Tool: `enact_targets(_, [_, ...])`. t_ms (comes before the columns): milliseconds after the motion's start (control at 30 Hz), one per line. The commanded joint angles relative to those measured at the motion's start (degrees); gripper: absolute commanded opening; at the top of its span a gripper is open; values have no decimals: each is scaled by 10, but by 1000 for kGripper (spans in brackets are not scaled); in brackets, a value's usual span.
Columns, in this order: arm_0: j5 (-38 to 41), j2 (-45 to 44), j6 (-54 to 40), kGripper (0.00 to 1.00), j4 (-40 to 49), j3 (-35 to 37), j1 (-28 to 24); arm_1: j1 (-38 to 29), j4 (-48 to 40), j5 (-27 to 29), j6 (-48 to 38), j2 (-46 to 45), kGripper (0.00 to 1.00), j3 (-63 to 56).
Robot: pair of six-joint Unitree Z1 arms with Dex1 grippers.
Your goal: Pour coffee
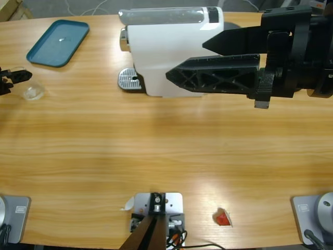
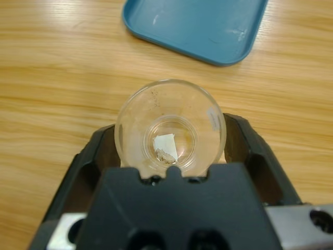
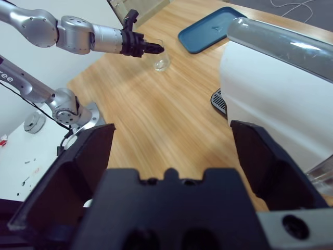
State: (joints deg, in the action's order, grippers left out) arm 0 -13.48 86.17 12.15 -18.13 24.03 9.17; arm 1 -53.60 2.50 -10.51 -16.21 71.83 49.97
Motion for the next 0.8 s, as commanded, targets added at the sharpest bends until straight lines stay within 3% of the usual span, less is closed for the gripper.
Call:
enact_targets(33, [104,-11,-68,0,-9,-8,31,-6,-3,9,-6,19,1000,-21])
enact_targets(233, [273,-49,-187,0,10,59,55,-6,59,15,18,12,1000,8])
enact_targets(500, [353,20,-295,0,125,192,122,-6,71,15,21,-6,1000,0])
enact_targets(800, [398,129,-459,0,225,293,130,-6,85,15,21,-15,1000,1])
